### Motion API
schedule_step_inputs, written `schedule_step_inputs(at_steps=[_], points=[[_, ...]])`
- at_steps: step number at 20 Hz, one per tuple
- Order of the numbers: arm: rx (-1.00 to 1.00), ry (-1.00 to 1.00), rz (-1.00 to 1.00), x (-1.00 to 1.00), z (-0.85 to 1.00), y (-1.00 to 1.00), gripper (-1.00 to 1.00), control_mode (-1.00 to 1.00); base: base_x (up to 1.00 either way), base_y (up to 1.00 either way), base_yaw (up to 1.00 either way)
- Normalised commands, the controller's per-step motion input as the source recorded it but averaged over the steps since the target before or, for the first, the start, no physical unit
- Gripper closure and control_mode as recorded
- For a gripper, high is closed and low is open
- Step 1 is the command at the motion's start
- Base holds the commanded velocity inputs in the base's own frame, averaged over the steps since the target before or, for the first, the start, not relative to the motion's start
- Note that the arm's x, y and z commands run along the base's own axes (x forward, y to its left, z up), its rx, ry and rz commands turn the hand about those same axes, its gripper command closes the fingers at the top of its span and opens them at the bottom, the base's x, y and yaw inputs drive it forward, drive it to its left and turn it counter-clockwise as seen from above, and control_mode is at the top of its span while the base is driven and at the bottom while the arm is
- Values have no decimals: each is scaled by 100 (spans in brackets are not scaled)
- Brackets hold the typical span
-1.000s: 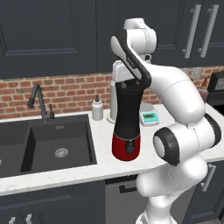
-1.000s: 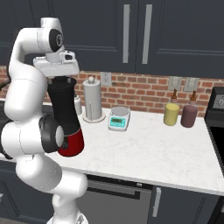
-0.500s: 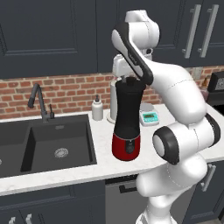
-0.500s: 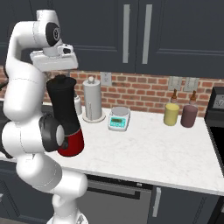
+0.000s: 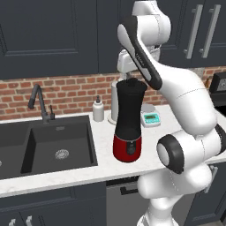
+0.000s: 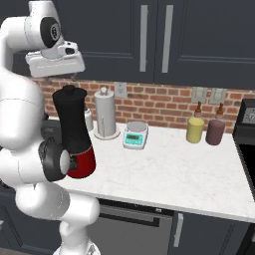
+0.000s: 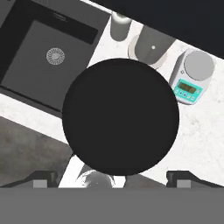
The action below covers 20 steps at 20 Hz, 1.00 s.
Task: Close the lid blender by securely placing the lid on top.
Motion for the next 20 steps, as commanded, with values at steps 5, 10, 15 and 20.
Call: schedule_step_inputs(at_steps=[5, 10, 15, 20], points=[[6, -17, 0, -72, 0, -26, -100, -100, 0, 0, 0], [7, -11, 0, -51, 0, -45, -100, -100, 0, 0, 0], [7, -5, 0, -19, 0, -61, -100, -100, 0, 0, 0], [6, -2, 0, -7, 0, -61, -100, -100, 0, 0, 0]])
